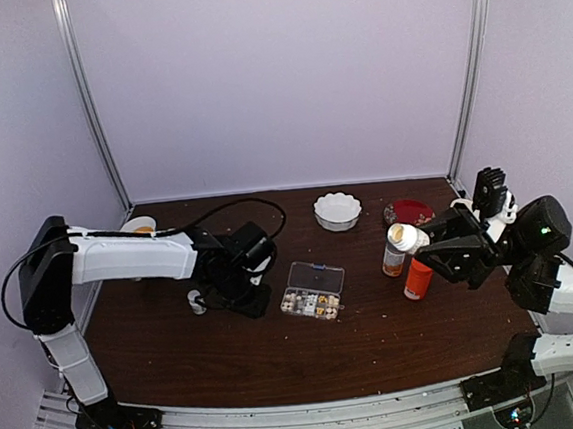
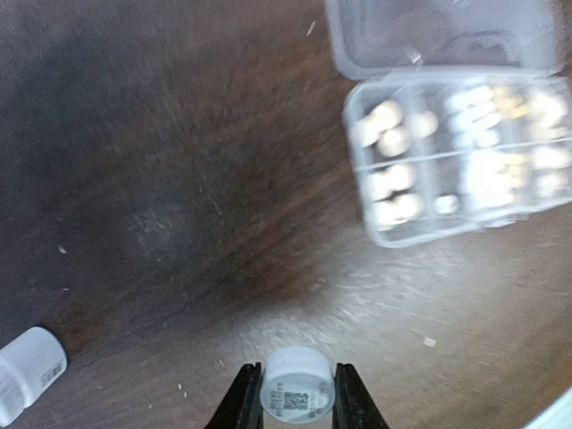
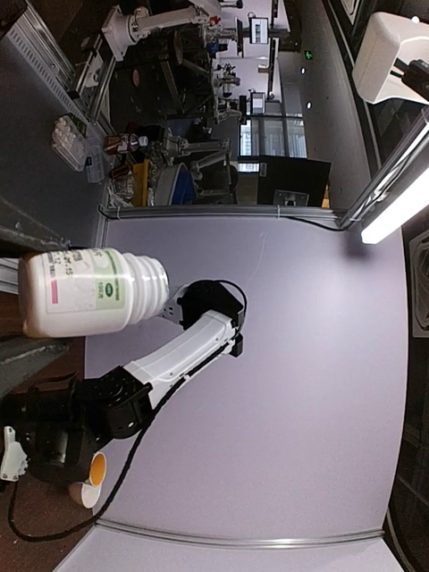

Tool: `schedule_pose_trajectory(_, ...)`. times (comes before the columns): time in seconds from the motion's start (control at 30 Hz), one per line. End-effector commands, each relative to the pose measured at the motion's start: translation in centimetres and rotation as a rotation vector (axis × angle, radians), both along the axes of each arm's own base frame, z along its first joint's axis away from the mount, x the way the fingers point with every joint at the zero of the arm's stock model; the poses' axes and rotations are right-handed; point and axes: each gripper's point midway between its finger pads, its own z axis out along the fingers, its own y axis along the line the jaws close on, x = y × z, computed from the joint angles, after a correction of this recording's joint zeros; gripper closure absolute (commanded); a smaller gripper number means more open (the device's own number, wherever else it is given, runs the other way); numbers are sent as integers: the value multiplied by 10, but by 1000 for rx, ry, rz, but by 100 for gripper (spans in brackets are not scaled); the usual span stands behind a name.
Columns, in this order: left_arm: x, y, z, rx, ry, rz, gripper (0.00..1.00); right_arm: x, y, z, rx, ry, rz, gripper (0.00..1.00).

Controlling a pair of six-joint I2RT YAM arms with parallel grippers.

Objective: Sort the pills into containers
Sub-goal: Pick up the lid of the pill bottle from the center of the board, then screw the lid of the pill bottle onto the pill bottle.

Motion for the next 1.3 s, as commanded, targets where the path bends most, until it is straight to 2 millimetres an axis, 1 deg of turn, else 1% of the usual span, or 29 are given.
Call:
schedule_pose_trajectory(0.0, -2, -26, 82, -228, -78, -50, 86, 14, 8, -10, -30, 8, -70, 100)
schedule_pose_trajectory(0.03, -7, -31, 100, -283, -77, -67, 86, 18, 9, -10, -28, 8, -96, 100)
schedule_pose_trajectory(0.07, -11, -34, 128, -353, -104, -82, 86, 21, 10, -10, -25, 6, -123, 100)
schedule_pose_trajectory(0.17, -27, -44, 190, -544, -136, -143, 86, 24, 14, -9, -9, -24, -196, 100)
schedule_pose_trajectory(0.23, -40, -52, 229, -691, -143, -196, 86, 25, 23, -9, -24, -48, -227, 100)
schedule_pose_trajectory(0.27, -48, -57, 247, -769, -136, -232, 86, 26, 32, -13, -52, -63, -235, 100)
schedule_pose_trajectory(0.33, -64, -64, 276, -902, -109, -291, 86, 27, 45, -12, -77, -80, -254, 100)
schedule_pose_trajectory(0.43, -83, -71, 307, -1061, -71, -361, 86, 29, 58, -8, -86, -128, -298, 100)
schedule_pose_trajectory(0.6, -102, -72, 337, -1217, -25, -426, 86, 39, 73, 0, -84, -136, -348, 100)
schedule_pose_trajectory(0.7, -114, -75, 351, -1296, 17, -476, 86, 45, 83, 0, -115, -142, -369, 100)
schedule_pose_trajectory(0.73, -118, -76, 357, -1322, 25, -492, 86, 46, 85, 0, -118, -142, -374, 100)
schedule_pose_trajectory(0.87, -131, -77, 371, -1382, 41, -544, 86, 49, 88, 2, -106, -149, -385, 100)
schedule_pose_trajectory(1.03, -134, -76, 375, -1414, 50, -548, 86, 49, 89, 2, -106, -148, -387, 100)
schedule_pose_trajectory(1.27, -131, -80, 365, -1389, 62, -528, 85, 46, 90, 5, -105, -155, -368, 100)
